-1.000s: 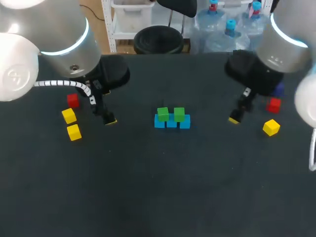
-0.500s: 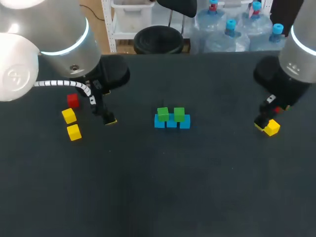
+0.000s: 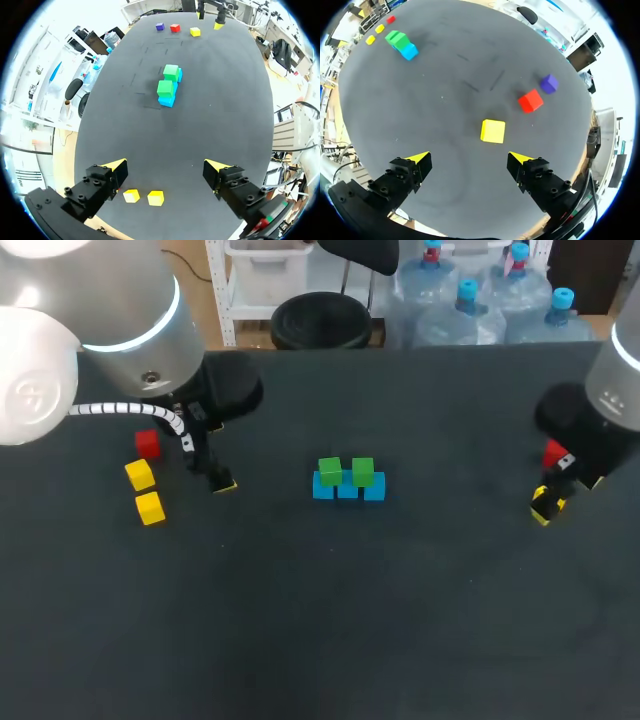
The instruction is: Place the blue cubes, place green cubes on the blue cubes, place the yellow cubes on the green cubes, then place the red cubes on the yellow cubes, and place purple cube on the red cubes.
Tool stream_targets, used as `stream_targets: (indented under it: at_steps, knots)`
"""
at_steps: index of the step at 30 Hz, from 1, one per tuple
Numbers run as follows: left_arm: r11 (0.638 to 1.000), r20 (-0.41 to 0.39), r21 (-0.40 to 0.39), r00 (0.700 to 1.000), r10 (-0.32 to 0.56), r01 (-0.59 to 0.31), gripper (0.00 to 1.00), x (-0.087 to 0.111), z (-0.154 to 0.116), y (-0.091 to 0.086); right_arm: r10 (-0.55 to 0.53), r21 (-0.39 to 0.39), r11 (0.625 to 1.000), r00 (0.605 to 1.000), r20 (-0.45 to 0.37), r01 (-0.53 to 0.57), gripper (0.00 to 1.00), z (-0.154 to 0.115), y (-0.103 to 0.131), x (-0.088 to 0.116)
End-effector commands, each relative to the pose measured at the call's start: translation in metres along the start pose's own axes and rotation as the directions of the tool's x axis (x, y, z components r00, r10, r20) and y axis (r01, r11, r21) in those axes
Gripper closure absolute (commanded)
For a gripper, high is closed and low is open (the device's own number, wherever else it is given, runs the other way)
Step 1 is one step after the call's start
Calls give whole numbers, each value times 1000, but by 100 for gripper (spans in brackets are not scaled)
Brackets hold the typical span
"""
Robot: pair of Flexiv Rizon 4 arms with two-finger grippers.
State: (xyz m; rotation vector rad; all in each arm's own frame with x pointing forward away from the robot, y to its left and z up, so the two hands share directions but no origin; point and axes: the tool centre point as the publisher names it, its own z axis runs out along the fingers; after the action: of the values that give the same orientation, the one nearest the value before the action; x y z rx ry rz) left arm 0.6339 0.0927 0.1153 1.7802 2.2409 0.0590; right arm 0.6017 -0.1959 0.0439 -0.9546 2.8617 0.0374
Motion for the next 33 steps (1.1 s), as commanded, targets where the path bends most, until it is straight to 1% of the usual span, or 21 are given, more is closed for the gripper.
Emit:
stream_targets:
  at_steps: [1, 11, 17, 32, 33]
  knots:
    - [1000, 0, 0, 1000, 1, -1, 0, 0, 0, 0, -11, -28, 1000, 1000, -5, 11, 0, 13, -7, -8]
    - [1000, 0, 0, 1000, 1, -1, 0, 0, 0, 0, -30, -51, 998, 999, -34, 29, 0, 40, -19, -11]
    - [1000, 0, 0, 1000, 1, -1, 0, 0, 0, 0, -34, -52, 998, 999, -25, 33, 0, 43, -19, -12]
    - [1000, 0, 0, 1000, 1, -1, 0, 0, 0, 0, -35, -43, 999, 999, -36, 34, 0, 46, -22, -13]
    - [1000, 0, 0, 1000, 1, -1, 0, 0, 0, 0, -36, -43, 998, 999, -37, 34, 1, 45, -22, -13]
